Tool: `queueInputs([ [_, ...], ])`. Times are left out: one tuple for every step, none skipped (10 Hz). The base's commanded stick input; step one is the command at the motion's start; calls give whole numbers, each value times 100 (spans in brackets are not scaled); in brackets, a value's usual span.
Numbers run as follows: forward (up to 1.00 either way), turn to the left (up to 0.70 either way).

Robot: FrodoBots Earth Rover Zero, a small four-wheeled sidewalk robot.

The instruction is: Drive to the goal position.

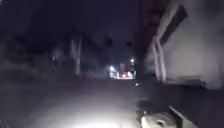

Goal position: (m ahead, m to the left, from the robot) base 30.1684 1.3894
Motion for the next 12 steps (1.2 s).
queueInputs([
  [66,0],
  [66,0],
  [66,0],
  [66,0],
  [66,23],
  [66,22],
  [67,7],
  [69,0],
  [70,0],
  [70,0],
  [70,0],
  [70,0],
])
